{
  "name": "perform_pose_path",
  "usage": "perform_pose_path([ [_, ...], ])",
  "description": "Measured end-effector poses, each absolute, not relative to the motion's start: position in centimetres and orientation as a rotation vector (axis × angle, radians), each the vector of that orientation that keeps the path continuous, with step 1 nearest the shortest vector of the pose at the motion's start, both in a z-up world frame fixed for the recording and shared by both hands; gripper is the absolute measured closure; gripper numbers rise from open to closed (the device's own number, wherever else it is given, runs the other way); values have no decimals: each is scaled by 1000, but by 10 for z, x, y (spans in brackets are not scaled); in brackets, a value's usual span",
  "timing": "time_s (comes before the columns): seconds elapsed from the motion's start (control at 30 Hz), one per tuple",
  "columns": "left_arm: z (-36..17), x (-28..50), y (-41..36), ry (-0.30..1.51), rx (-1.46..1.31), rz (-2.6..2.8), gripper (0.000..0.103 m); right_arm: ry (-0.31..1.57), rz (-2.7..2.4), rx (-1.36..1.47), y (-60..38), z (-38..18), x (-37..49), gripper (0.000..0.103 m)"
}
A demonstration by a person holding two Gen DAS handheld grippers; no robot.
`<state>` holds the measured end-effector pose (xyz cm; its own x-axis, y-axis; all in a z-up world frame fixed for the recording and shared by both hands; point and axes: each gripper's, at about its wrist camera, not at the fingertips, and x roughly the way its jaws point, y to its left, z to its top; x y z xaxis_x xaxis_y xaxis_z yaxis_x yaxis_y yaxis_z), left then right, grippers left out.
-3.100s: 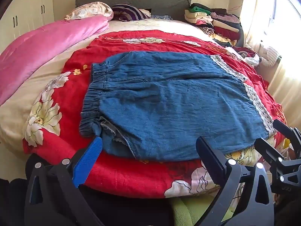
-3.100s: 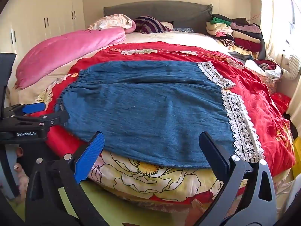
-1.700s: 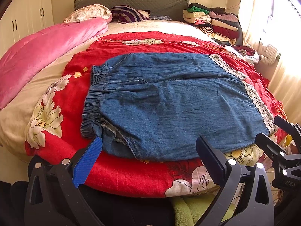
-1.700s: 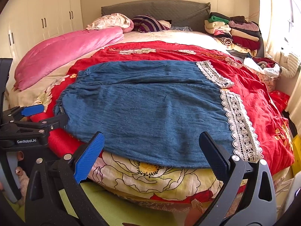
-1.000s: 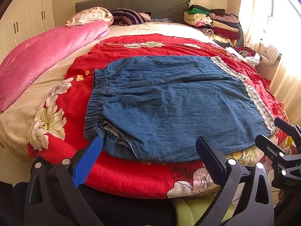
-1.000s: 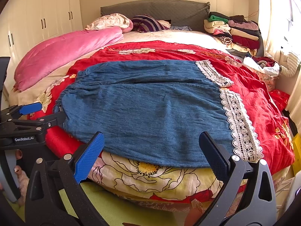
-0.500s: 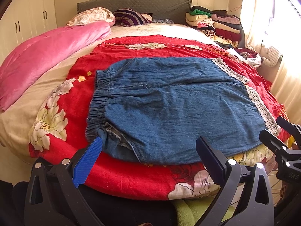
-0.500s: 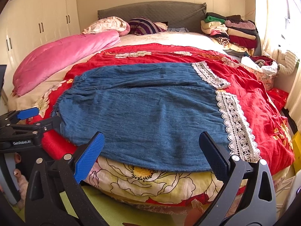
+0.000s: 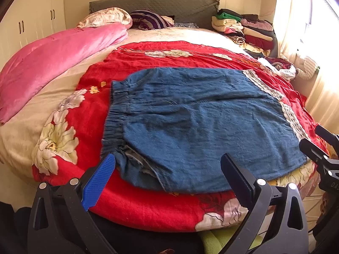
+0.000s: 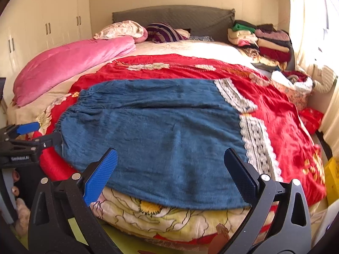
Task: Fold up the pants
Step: 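Move both tools down toward the waistband and legs of the pants, then grasp the elastic waistband with the left tool while the right tool grasps the denim leg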
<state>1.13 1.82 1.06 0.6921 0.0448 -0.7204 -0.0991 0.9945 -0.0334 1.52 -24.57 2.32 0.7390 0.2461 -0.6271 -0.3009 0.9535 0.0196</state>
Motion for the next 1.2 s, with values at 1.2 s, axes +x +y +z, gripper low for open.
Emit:
perform_pose_path([
  [1.2, -21, 209, 162, 946, -107, 167, 4, 824, 511, -224, -133, 17, 257, 8],
])
